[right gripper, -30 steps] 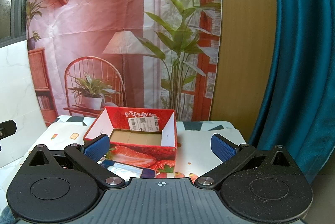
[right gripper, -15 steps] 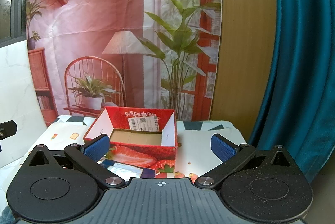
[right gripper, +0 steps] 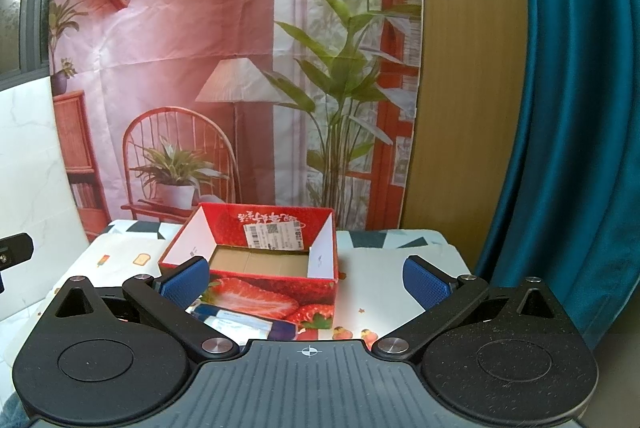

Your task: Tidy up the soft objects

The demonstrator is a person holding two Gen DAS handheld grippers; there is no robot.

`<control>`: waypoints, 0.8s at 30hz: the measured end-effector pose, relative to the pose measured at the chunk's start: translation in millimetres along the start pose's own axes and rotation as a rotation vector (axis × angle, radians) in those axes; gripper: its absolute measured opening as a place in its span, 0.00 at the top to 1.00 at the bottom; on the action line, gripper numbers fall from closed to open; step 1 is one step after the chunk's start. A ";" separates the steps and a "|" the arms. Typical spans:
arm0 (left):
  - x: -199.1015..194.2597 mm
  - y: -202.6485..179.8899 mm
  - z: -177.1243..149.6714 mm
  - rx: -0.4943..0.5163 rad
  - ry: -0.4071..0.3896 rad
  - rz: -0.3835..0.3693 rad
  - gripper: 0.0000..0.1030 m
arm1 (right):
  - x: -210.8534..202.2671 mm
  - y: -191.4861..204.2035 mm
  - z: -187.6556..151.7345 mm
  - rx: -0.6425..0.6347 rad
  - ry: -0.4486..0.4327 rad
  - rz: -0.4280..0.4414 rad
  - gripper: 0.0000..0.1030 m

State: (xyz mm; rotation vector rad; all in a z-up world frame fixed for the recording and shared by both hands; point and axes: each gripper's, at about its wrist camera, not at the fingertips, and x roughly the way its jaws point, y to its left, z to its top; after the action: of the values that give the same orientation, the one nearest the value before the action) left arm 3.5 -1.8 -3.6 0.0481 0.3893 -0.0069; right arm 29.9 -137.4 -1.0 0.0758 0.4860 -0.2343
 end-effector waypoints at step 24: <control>36.6 4.3 -9.5 0.015 0.046 0.053 0.00 | 27.8 -14.9 -11.8 0.068 -0.020 0.082 0.00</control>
State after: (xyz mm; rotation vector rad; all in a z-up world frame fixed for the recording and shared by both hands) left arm 33.7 3.0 -26.1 0.0730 0.4341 0.0435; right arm 44.9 -156.1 -24.7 0.1589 0.4542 -0.1712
